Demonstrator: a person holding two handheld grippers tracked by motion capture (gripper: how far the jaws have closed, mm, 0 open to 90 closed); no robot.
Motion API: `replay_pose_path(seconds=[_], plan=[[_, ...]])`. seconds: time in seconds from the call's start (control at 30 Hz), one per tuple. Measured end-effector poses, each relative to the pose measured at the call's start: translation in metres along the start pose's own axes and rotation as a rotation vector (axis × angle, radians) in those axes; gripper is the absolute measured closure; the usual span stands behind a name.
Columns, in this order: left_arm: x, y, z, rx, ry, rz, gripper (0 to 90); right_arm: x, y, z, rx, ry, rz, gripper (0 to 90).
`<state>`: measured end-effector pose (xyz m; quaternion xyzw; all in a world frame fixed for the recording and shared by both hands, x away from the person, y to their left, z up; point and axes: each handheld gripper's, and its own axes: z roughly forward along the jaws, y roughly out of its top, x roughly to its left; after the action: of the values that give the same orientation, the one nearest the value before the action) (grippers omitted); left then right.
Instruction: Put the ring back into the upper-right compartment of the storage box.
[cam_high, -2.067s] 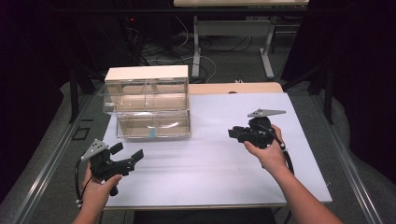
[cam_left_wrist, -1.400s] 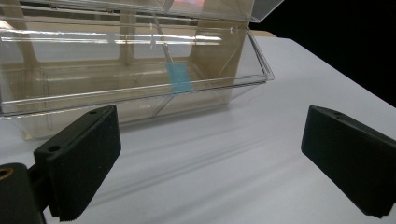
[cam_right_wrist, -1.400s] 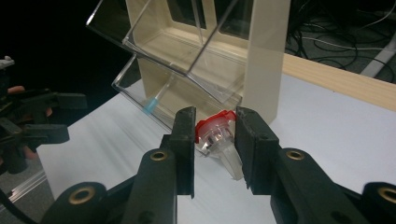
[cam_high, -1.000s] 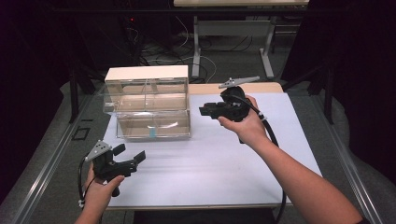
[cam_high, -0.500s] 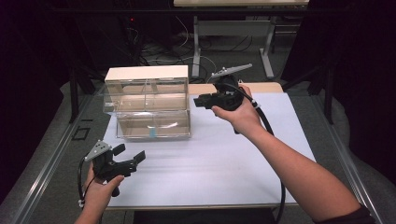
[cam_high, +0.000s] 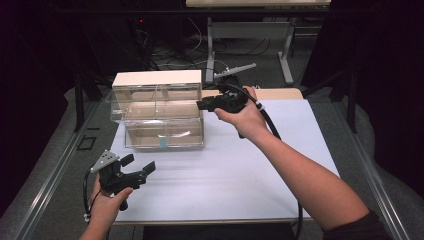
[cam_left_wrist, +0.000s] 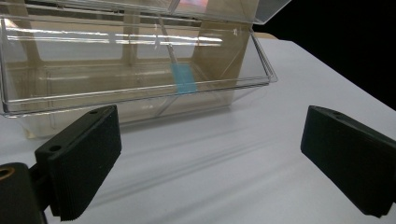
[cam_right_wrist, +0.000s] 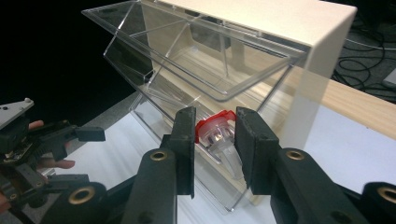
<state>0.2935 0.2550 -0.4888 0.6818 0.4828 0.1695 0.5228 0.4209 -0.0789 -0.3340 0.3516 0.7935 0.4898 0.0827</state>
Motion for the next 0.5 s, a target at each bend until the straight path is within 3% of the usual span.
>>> replay_pose_path(seconds=[0.1, 0.13, 0.2, 0.5], plan=[[0.001, 0.0, 0.0, -0.001, 0.001, 0.0, 5.4, 0.002, 0.001, 0.005, 0.0, 0.001, 0.001, 69.4], [0.001, 0.0, 0.0, -0.003, 0.002, 0.002, 5.4, 0.003, 0.001, 0.007, -0.003, -0.025, -0.01, 69.4], [0.001, 0.0, -0.001, -0.002, 0.001, 0.0, 5.4, 0.0, 0.001, 0.008, -0.005, -0.016, 0.013, 69.5], [0.001, 0.0, -0.001, -0.001, 0.001, 0.002, 5.4, 0.0, -0.006, 0.017, 0.011, -0.017, 0.019, 69.6]])
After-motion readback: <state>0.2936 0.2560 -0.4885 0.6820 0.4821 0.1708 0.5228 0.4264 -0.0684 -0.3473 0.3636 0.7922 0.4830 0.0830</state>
